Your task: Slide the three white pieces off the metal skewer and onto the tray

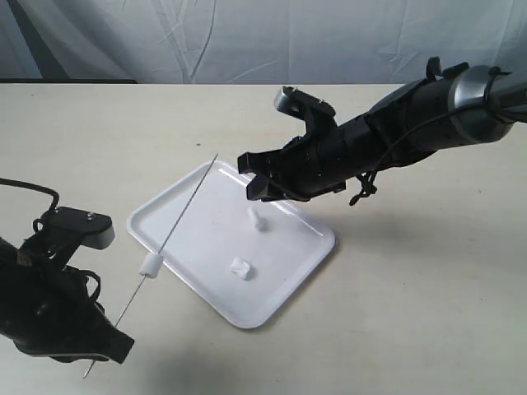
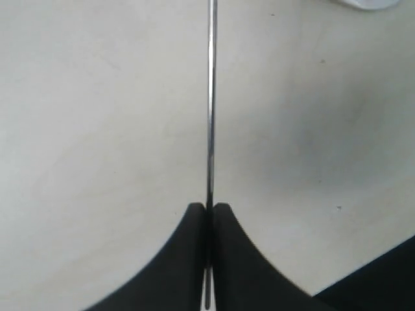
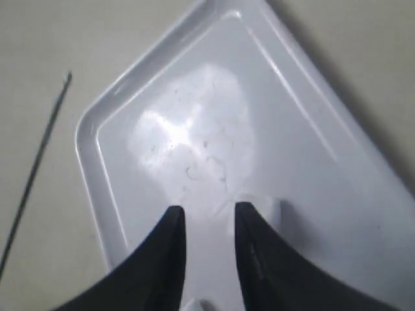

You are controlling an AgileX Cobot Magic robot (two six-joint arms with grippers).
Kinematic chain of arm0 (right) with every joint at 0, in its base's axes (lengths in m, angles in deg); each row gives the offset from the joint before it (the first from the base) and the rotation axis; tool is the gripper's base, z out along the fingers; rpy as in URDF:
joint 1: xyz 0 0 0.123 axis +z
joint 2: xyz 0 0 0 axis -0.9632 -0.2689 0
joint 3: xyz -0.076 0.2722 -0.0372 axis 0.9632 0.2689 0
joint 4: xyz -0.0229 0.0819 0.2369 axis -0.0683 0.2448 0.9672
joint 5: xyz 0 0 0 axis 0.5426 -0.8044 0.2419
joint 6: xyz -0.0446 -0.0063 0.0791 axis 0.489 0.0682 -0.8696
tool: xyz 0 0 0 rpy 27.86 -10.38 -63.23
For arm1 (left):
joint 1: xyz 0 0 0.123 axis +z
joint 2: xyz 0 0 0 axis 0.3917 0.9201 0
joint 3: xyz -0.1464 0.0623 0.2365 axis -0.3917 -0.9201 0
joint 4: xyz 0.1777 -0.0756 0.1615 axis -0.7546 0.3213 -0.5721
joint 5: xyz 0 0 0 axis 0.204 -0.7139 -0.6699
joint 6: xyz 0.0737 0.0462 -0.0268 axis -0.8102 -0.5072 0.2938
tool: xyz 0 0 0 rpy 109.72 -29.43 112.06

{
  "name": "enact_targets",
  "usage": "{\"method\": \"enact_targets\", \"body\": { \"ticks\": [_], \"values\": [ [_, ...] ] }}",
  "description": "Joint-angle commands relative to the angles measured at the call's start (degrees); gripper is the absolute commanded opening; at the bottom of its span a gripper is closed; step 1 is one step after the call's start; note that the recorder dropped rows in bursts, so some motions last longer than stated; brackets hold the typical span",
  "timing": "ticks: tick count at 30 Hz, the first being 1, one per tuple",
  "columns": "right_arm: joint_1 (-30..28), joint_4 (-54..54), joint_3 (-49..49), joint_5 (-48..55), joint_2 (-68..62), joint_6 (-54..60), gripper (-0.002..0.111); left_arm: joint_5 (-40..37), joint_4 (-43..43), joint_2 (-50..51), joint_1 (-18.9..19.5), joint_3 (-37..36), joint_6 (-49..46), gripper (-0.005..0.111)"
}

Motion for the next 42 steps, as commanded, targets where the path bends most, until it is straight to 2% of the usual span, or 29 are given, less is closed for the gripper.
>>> {"method": "enact_targets", "body": {
  "ticks": [1,3,7,9,14,18,23,32,42],
  "values": [
    [-0.1,-0.8,0.2,4.0,-1.4,-1.4,0.030,-0.4,1.0,0.6,-0.2,3.1,0.7,0.000],
    [-0.1,-0.8,0.2,5.7,-1.5,-1.4,0.030,-0.2,1.0,1.1,-0.2,4.5,0.7,0.000],
    [-0.1,-0.5,0.2,16.4,-1.5,3.2,0.030,2.1,1.3,2.6,-0.2,7.8,0.7,0.000],
    [-0.1,0.6,0.2,20.9,-1.5,6.6,0.030,0.2,2.1,2.9,-0.2,9.2,-0.6,0.000],
    [-0.1,10.6,0.2,31.9,-1.5,15.2,0.030,-2.6,7.8,2.9,-0.2,10.6,-3.4,0.000],
    [-0.1,13.8,0.2,32.5,-1.5,15.4,0.030,-2.8,10.2,2.9,-0.2,10.6,-3.7,0.000],
    [-0.1,17.5,0.2,32.6,-1.5,16.0,0.030,-3.1,17.5,2.9,-0.2,10.6,-9.4,0.000],
    [-0.1,17.6,0.2,32.4,-1.5,16.0,0.026,1.5,13.7,2.9,-0.2,10.6,-6.0,0.000],
    [-0.1,17.6,0.2,32.1,-1.5,16.0,0.026,1.9,13.2,2.9,-0.2,10.6,-5.6,0.000]
  ]
}}
